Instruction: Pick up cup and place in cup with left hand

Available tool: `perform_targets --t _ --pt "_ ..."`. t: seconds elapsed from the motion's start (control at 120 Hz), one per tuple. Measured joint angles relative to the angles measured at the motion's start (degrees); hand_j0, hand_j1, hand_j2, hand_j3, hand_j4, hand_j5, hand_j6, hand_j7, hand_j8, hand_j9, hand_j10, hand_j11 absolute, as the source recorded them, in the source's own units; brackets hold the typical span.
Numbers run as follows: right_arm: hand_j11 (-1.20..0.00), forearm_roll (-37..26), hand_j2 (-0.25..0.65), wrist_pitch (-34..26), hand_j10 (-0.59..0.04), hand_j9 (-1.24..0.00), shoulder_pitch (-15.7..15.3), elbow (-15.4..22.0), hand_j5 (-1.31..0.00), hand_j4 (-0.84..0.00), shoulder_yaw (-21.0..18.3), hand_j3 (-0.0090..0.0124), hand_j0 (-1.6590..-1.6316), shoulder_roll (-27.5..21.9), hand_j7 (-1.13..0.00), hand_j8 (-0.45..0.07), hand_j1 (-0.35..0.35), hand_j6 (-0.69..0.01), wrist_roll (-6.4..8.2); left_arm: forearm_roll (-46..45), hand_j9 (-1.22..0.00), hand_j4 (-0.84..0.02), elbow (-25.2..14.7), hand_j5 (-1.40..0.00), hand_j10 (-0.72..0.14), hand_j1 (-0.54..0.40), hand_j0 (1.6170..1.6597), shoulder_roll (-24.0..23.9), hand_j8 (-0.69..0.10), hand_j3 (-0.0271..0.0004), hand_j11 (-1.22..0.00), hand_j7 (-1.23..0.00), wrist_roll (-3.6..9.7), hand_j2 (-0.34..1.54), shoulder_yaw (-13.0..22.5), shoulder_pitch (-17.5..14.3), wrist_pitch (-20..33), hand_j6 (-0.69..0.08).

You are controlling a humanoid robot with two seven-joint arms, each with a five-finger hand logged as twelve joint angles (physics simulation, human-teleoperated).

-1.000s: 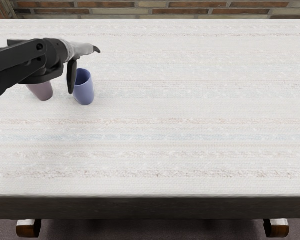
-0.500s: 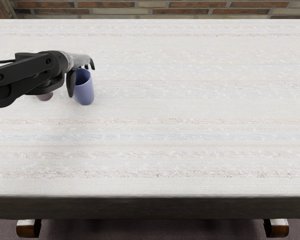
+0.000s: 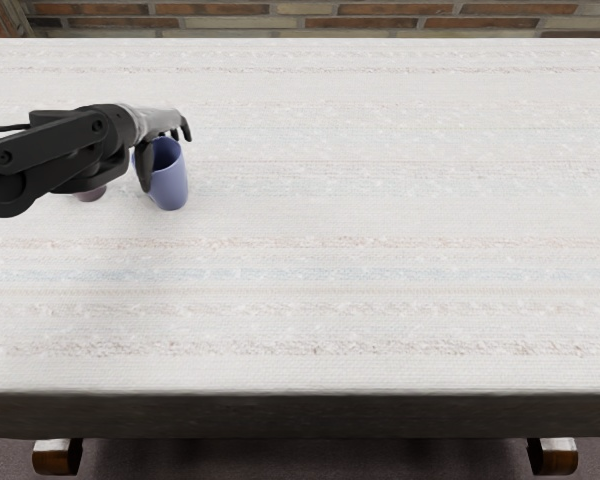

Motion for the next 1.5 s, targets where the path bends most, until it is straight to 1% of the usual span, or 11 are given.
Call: perform_targets --t 0.167,0.217,0.358,0.417,0.492,0.525,0.7,0.858,1.025,1.2,1.5 --pt "-0.03 0.01 -0.005 0.0 -0.026 -0.03 -0.22 0.0 -0.03 -0.026 0.0 0.0 -1.6581 0.0 -0.03 -0.026 -0.318 -0.026 0.0 0.06 -0.4 -0.308 1.07 -0.4 -0.307 -0.015 1.658 -0.73 -0.308 0.0 -0.4 -0.4 -0.71 0.06 0.11 0.29 0.08 -0.308" --pt "-0.03 0.02 -0.005 0.0 -0.026 -0.03 -0.24 0.0 -0.03 -0.026 0.0 0.0 -1.6581 0.0 -0.03 -0.026 -0.318 -0.026 0.0 0.17 -0.4 -0.309 1.48 -0.4 -0.31 -0.092 1.6582 -0.96 -0.31 0.0 -0.4 -0.4 -0.87 0.1 0.18 0.88 0.08 -0.31" --pt "-0.03 0.02 -0.005 0.0 -0.026 -0.03 -0.26 0.0 -0.03 -0.026 0.0 0.0 -1.6581 0.0 -0.03 -0.026 -0.318 -0.026 -0.01 0.3 -0.41 -0.31 1.98 -0.42 -0.312 -0.161 1.6579 -1.05 -0.292 0.0 -0.41 -0.42 -1.29 0.15 0.28 0.93 0.0 -0.291" --pt "-0.03 0.02 -0.005 0.0 -0.026 -0.03 -0.27 0.0 -0.03 -0.026 0.0 0.0 -1.6581 0.0 -0.03 -0.026 -0.318 -0.026 -0.01 0.32 -0.44 -0.328 2.0 -0.44 -0.329 -0.155 1.6572 -1.09 -0.28 0.0 -0.44 -0.44 -1.37 0.15 0.31 0.95 0.0 -0.281" --pt "-0.03 0.02 -0.005 0.0 -0.026 -0.03 -0.27 0.0 -0.03 -0.026 0.0 0.0 -1.6581 0.0 -0.03 -0.026 -0.318 -0.026 -0.01 0.41 -0.49 -0.372 1.93 -0.48 -0.362 -0.13 1.6561 -1.23 -0.281 0.0 -0.49 -0.49 -1.41 0.15 0.3 1.01 0.03 -0.326" --pt "-0.03 0.02 -0.005 0.0 -0.026 -0.03 -0.25 0.0 -0.03 -0.026 0.0 0.0 -1.6581 0.0 -0.03 -0.026 -0.318 -0.026 -0.01 0.47 -0.51 -0.386 1.84 -0.5 -0.374 -0.114 1.6558 -1.23 -0.301 0.0 -0.51 -0.51 -1.4 0.14 0.37 0.95 0.01 -0.356" --pt "-0.03 0.02 -0.005 0.0 -0.026 -0.03 -0.2 0.0 -0.03 -0.026 0.0 0.0 -1.6581 0.0 -0.03 -0.026 -0.318 -0.026 -0.01 0.32 -0.56 -0.431 1.35 -0.55 -0.419 -0.044 1.6555 -1.14 -0.366 0.0 -0.56 -0.55 -1.22 0.1 0.56 0.59 -0.04 -0.385" --pt "-0.03 0.02 -0.005 0.0 -0.026 -0.03 -0.19 -0.01 -0.03 -0.026 0.0 0.0 -1.6581 0.0 -0.03 -0.026 -0.318 -0.026 -0.01 0.01 -0.6 -0.461 -0.14 -0.59 -0.449 -0.046 1.655 -0.57 -0.345 -0.0001 -0.6 -0.59 -1.01 0.06 0.57 0.46 -0.11 -0.365" --pt "-0.03 0.02 -0.005 0.0 -0.026 -0.03 -0.19 0.0 -0.03 -0.026 0.0 0.0 -1.6581 0.0 -0.03 -0.026 -0.318 -0.026 -0.01 -0.16 -0.65 -0.484 -1.17 -0.63 -0.456 -0.089 1.6542 -0.53 -0.293 0.0 -0.65 -0.64 -0.2 0.08 0.46 -0.23 -0.13 -0.312" --pt "-0.03 0.02 -0.005 0.0 -0.026 -0.03 -0.19 0.0 -0.03 -0.026 0.0 0.0 -1.6581 0.0 -0.03 -0.026 -0.318 -0.026 0.0 -0.28 -0.66 -0.482 -2.12 -0.65 -0.442 -0.09 1.6537 0.75 -0.273 0.0 -0.67 -0.66 0.97 0.07 0.36 -3.16 -0.58 -0.306" --pt "-0.03 0.02 -0.005 0.0 -0.026 -0.03 -0.19 0.0 -0.03 -0.026 0.0 0.0 -1.6581 0.0 -0.03 -0.026 -0.318 -0.026 0.02 -0.75 -0.65 -0.479 -11.57 -0.66 -0.445 -0.089 1.6532 8.65 -0.29 0.0 -0.67 -0.66 6.35 0.05 -0.53 -5.8 -1.58 -0.3"
